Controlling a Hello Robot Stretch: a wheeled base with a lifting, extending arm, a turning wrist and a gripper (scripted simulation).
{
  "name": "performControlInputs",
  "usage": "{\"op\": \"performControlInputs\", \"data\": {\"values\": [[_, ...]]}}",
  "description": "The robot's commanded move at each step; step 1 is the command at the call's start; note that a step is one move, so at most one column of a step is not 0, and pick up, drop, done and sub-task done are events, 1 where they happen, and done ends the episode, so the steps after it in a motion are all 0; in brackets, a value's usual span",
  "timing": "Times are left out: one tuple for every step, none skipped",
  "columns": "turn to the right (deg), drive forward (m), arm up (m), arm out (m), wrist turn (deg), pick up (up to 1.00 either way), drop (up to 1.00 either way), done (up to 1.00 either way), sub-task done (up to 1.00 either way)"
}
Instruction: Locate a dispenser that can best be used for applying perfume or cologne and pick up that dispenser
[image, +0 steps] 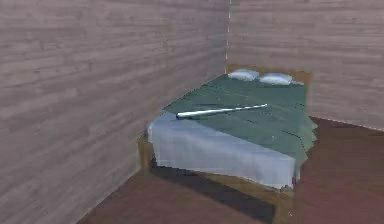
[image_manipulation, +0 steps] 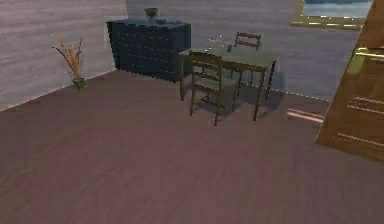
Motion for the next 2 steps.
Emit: {"op": "performControlInputs", "data": {"values": [[-15.0,0.0,0.0,0.0,0.0,0.0,0.0,0.0,0.0],[0.0,0.1,0.0,0.0,0.0,0.0,0.0,0.0,0.0]]}}
